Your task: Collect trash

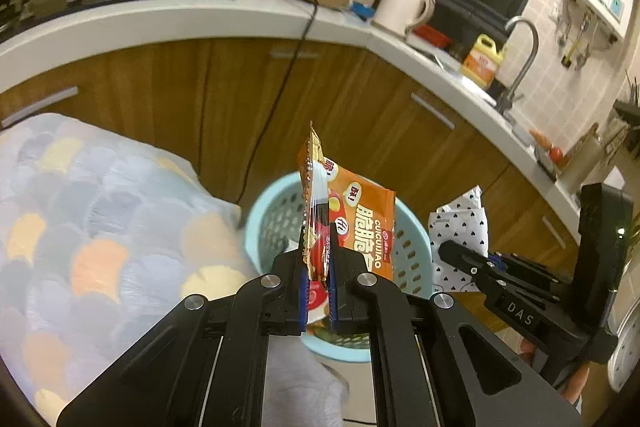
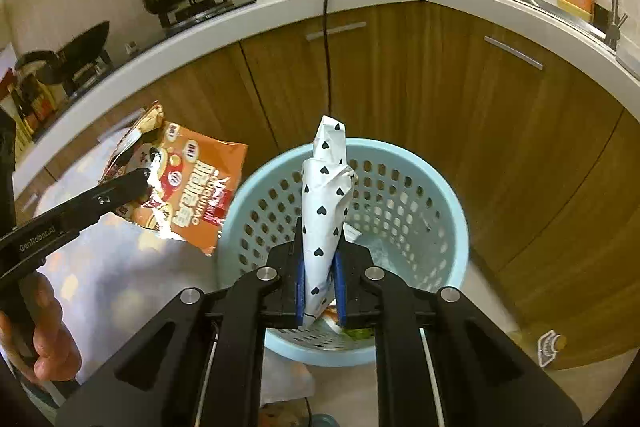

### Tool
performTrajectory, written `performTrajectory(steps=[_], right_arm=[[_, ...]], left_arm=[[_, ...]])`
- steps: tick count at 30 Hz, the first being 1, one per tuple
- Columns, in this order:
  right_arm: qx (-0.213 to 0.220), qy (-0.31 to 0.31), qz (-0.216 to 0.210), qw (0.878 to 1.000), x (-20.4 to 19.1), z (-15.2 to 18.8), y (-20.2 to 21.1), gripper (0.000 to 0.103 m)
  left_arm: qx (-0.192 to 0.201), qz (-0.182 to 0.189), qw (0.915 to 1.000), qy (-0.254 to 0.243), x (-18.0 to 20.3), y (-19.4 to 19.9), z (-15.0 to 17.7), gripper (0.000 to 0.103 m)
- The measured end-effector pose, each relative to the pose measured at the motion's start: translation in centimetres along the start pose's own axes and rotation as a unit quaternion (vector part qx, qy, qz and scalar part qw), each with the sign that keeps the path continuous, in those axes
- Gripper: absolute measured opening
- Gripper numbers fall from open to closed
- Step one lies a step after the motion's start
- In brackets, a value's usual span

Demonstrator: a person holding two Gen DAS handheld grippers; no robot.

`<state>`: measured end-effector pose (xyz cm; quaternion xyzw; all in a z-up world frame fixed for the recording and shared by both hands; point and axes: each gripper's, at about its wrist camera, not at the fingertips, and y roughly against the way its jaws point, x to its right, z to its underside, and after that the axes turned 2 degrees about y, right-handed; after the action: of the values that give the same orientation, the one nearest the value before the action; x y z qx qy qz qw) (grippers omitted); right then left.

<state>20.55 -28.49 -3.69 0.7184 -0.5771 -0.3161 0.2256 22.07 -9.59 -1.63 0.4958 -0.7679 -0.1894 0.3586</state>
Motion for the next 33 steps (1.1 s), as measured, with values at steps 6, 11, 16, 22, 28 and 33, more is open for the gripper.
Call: performTrajectory(steps=[6,11,16,22,28,33], right_arm=[[-0.021,-0.009,0.004,1.0,1.0,0.4,-1.4,0.033],[-0.023,-0.019,-0.004,1.0,1.8,0.6,-1.6,0.065],[-0.014,-0.027,-0.004,1.0,2.4,0.7,-1.0,0.065],[0.009,-0.022,-0.011,1.0,1.6,0.8,1.1,0.065],[0.037,0.015,0.002,0.999,-1.1,1.1,3.8,0.065],[0.072,0.037,0.021,0.996,-3.4,1.5,6.4,0.065]], left_arm=[[-0.024,-0.018,0.9993,-0.022,1.4,-2.2,0.4,0.012],[-0.033,-0.024,0.9986,-0.034,1.8,-3.0,0.6,0.039],[-0.038,-0.027,0.9984,-0.032,1.6,-3.0,0.8,0.04],[-0.008,-0.033,0.9988,-0.036,1.7,-0.3,1.3,0.05],[0.058,-0.063,0.9949,-0.053,2.7,4.2,2.1,0.07],[0.106,-0.092,0.9884,-0.058,2.8,7.7,3.3,0.077]])
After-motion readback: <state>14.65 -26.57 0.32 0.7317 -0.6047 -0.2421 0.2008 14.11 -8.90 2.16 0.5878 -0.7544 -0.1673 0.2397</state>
